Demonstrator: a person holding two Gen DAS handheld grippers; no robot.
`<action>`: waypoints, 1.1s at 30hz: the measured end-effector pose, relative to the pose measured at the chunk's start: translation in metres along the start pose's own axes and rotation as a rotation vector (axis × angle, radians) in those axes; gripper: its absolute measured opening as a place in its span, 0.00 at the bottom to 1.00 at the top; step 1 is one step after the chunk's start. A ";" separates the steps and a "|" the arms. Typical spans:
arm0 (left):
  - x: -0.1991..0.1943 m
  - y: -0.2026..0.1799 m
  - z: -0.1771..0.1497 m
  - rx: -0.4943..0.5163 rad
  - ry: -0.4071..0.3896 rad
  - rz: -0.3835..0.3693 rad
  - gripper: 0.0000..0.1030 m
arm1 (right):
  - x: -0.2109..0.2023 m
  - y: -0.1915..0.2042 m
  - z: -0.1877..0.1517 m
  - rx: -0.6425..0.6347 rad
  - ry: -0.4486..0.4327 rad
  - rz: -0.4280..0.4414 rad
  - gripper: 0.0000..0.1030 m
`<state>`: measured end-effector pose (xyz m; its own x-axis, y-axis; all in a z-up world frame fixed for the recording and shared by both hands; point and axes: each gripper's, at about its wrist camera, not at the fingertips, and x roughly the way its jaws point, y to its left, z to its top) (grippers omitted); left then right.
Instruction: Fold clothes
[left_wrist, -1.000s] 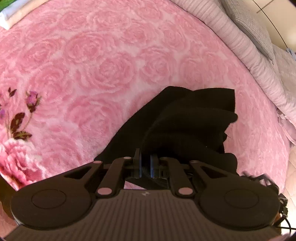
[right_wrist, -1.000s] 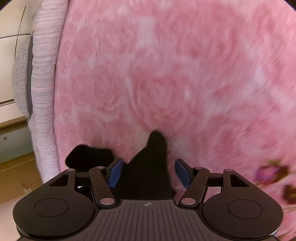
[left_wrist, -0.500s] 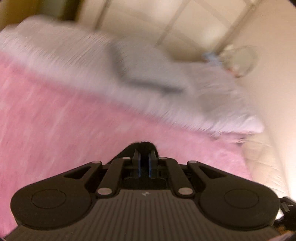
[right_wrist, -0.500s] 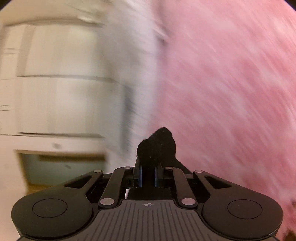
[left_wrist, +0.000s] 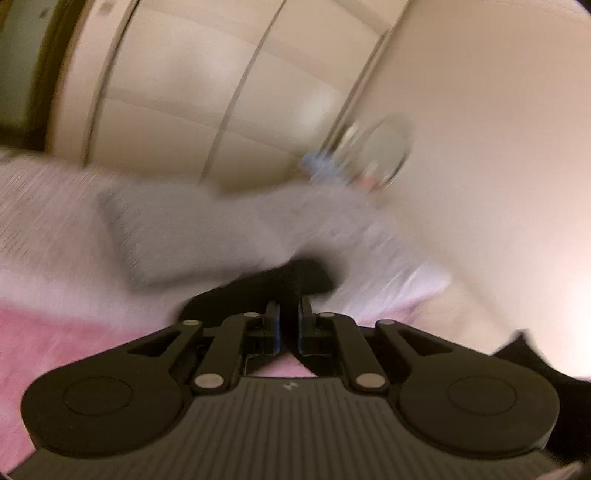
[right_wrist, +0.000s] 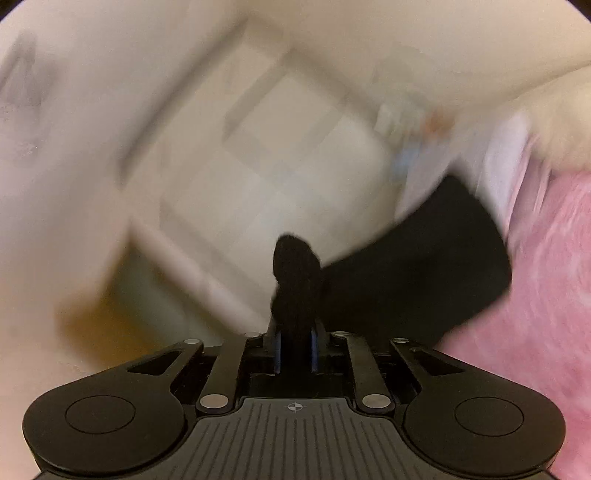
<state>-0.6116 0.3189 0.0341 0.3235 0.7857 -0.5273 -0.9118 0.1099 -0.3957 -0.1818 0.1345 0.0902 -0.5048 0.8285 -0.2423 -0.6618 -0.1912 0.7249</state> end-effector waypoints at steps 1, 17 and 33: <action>0.005 0.017 -0.017 -0.005 0.065 0.058 0.09 | 0.007 0.002 -0.016 -0.032 0.130 -0.008 0.35; -0.067 0.052 -0.283 -0.233 0.505 0.315 0.09 | 0.051 -0.092 -0.092 0.043 0.576 -0.264 0.42; -0.065 -0.053 -0.393 -0.427 0.481 0.473 0.24 | -0.007 -0.256 -0.082 -0.063 0.698 -0.367 0.42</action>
<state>-0.4854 0.0227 -0.2062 0.0892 0.3309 -0.9394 -0.8352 -0.4889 -0.2516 -0.0545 0.1347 -0.1471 -0.4653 0.3267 -0.8227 -0.8731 -0.0161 0.4874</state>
